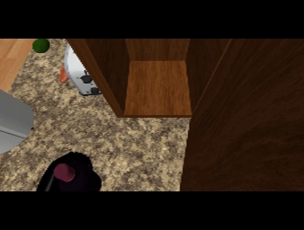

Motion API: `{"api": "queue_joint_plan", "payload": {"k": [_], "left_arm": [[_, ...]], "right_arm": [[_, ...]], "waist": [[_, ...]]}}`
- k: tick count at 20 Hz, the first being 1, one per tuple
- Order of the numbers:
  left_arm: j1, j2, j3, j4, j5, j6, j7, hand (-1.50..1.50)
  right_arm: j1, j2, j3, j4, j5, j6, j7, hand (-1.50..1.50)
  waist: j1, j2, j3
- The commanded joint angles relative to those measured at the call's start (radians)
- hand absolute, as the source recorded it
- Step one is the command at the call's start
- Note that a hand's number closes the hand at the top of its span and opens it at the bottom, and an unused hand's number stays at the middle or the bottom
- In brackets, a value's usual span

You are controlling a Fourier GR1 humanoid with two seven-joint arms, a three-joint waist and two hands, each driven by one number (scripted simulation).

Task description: Pick up the wine, place it into the cabinet and close the cabinet

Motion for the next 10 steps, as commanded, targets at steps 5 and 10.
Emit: {"api": "queue_joint_plan", "payload": {"k": [5,10], "left_arm": [[-0.158,0.079,0.160,0.098,0.043,0.084,-0.043,1.50],[-0.182,0.059,0.152,0.046,0.003,0.167,-0.105,1.50]], "right_arm": [[-0.026,0.003,0.014,-0.112,-0.067,-0.015,0.087,-1.50],[0.058,0.004,-0.029,-0.096,-0.112,0.025,0.023,-1.50]], "waist": [[-0.002,0.001,-0.001],[-0.001,0.000,0.001]]}}
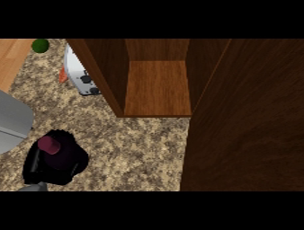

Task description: Pick up the wine, place it into the cabinet and close the cabinet

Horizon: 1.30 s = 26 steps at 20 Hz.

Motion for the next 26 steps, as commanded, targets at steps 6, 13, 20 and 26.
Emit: {"api": "queue_joint_plan", "payload": {"k": [6,13,20,26], "left_arm": [[0.038,-0.040,-0.010,-0.259,0.011,0.096,0.032,1.50],[0.059,-0.062,-0.069,-0.503,0.144,0.032,0.306,1.50],[0.086,-0.117,-0.191,-0.664,0.069,0.118,0.438,1.50],[0.013,-0.123,-0.353,-0.732,0.090,0.258,0.584,1.50]], "right_arm": [[0.027,0.011,0.017,-0.134,-0.062,-0.017,0.081,-1.50],[0.056,0.020,-0.007,-0.068,-0.068,0.011,-0.007,-1.50],[0.058,0.013,-0.027,-0.066,-0.099,0.032,0.002,-1.50],[0.050,0.030,-0.001,-0.114,-0.076,0.009,0.041,-1.50]], "waist": [[0.011,-0.005,0.001],[0.010,-0.003,0.002],[0.007,-0.001,0.001],[0.001,-0.002,0.001]]}}
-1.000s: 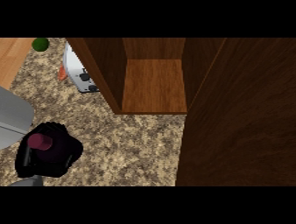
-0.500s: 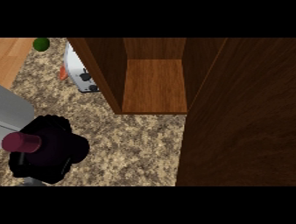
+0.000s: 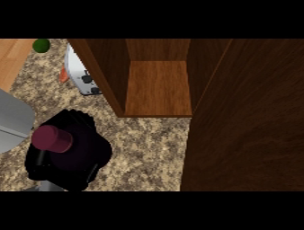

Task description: Pick up the wine, place it into the cabinet and close the cabinet

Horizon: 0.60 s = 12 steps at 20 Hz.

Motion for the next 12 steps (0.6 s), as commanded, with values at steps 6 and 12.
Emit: {"api": "queue_joint_plan", "payload": {"k": [6,12], "left_arm": [[-0.138,-0.009,-0.232,-0.100,0.004,0.268,0.180,1.50],[-0.270,-0.009,-0.313,-0.087,-0.004,0.426,0.254,1.50]], "right_arm": [[0.032,0.005,0.023,-0.155,-0.067,-0.007,0.086,-1.50],[0.086,-0.009,-0.046,-0.109,-0.124,0.034,-0.001,-1.50]], "waist": [[-0.006,-0.001,0.000],[-0.004,0.001,0.000]]}}
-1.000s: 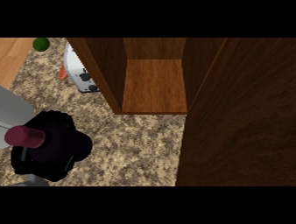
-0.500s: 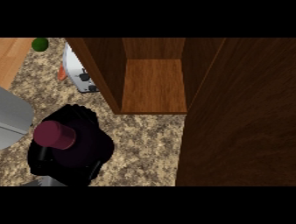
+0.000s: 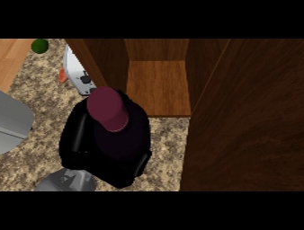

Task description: Pick up the wine, place it into the cabinet and close the cabinet

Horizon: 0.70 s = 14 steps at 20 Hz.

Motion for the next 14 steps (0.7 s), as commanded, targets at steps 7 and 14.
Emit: {"api": "queue_joint_plan", "payload": {"k": [7,14], "left_arm": [[-0.230,-0.001,-0.165,0.098,-0.058,0.335,0.059,1.50],[-0.277,-0.001,-0.167,0.203,-0.050,0.360,0.022,1.50]], "right_arm": [[0.062,-0.005,-0.030,-0.108,-0.098,0.029,0.022,-1.50],[-0.009,0.000,0.015,-0.124,-0.058,-0.003,0.104,-1.50]], "waist": [[-0.006,0.000,0.001],[0.001,0.000,0.000]]}}
